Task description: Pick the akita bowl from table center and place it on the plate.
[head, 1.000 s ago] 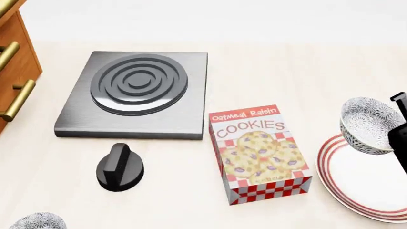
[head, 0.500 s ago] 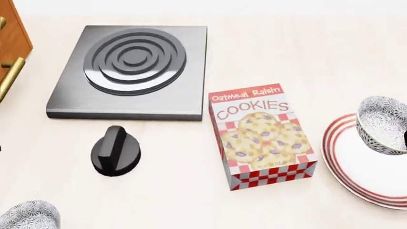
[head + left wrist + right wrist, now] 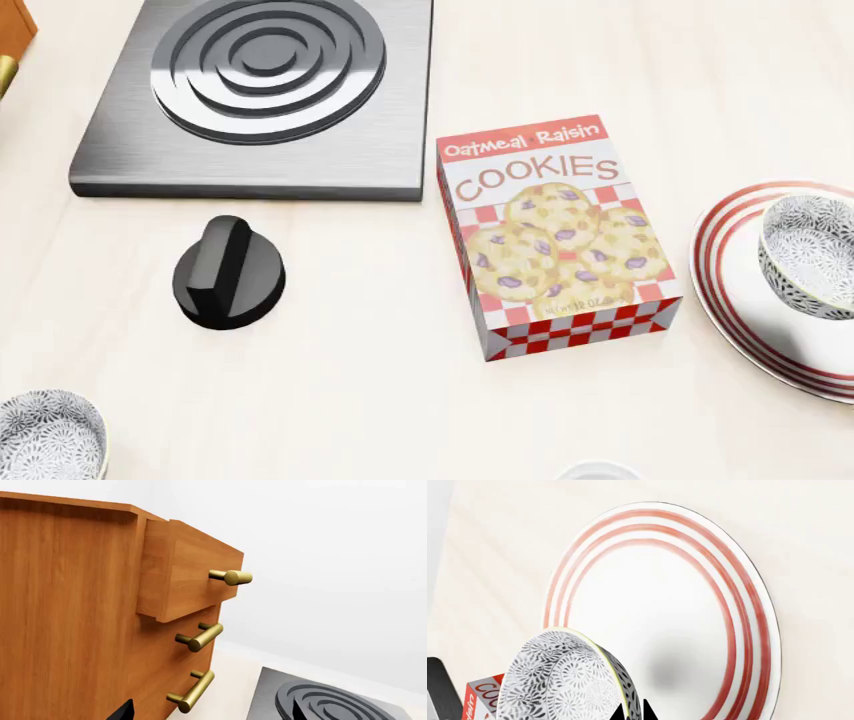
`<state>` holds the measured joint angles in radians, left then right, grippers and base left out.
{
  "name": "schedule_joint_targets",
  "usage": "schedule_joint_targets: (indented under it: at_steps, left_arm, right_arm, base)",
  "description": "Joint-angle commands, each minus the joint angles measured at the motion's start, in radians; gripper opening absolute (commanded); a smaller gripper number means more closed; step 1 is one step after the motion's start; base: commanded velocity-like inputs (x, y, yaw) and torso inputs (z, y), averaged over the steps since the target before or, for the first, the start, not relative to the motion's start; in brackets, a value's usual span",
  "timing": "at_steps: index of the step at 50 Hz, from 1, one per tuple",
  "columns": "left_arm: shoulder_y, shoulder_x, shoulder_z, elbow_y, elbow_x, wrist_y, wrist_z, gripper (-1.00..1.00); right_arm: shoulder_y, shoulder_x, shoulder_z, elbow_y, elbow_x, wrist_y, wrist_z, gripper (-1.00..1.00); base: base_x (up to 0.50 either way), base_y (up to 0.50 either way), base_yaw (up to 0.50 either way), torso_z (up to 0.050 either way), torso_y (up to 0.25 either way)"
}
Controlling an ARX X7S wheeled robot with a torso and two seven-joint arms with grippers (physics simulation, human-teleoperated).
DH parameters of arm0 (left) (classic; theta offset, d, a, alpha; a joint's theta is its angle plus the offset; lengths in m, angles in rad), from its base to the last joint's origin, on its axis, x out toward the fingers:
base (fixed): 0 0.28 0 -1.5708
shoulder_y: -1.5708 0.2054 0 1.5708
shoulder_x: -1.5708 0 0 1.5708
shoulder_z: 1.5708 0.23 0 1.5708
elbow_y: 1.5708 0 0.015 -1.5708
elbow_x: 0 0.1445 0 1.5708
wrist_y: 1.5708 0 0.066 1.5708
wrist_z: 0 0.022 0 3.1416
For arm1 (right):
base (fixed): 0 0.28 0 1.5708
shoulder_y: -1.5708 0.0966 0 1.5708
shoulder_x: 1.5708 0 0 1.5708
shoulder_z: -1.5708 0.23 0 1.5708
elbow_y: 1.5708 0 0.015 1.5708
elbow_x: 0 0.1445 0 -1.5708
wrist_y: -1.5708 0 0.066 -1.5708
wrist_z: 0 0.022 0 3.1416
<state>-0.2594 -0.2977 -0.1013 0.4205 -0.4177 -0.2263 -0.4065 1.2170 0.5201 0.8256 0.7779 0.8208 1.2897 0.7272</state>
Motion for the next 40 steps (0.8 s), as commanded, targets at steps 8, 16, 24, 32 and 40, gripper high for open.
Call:
schedule_joint_targets:
  at_steps: [8,16,24,32,40]
  left_arm:
    - [0.002,-0.002,-0.014,0.013,-0.033,-0.022,-0.021,1.0]
    - [0.012,-0.007,-0.017,0.031,-0.04,-0.021,-0.023,1.0]
    - [0.023,-0.012,-0.021,0.052,-0.046,-0.021,-0.028,1.0]
    - [0.025,-0.017,-0.021,0.063,-0.049,-0.023,-0.032,1.0]
    - [0.02,-0.019,-0.014,0.061,-0.048,-0.024,-0.034,1.0]
  right_arm:
    - [0.06,0.027,-0.047,0.114,-0.029,-0.09,-0.063,-1.0]
    - [0.137,0.065,-0.135,0.332,-0.115,-0.229,-0.176,-1.0]
    - [0.213,0.1,-0.176,0.528,-0.202,-0.353,-0.259,-1.0]
    - [0.196,0.106,-0.089,0.529,-0.282,-0.367,-0.268,-1.0]
    - [0.19,0.108,-0.006,0.529,-0.368,-0.369,-0.283,-1.0]
  base:
    - [0.0,0.0,0.0,0.0,0.0]
    - [0.0,0.0,0.0,0.0,0.0]
    - [0.0,0.0,0.0,0.0,0.0]
    - [0.0,0.0,0.0,0.0,0.0]
    - [0.0,0.0,0.0,0.0,0.0]
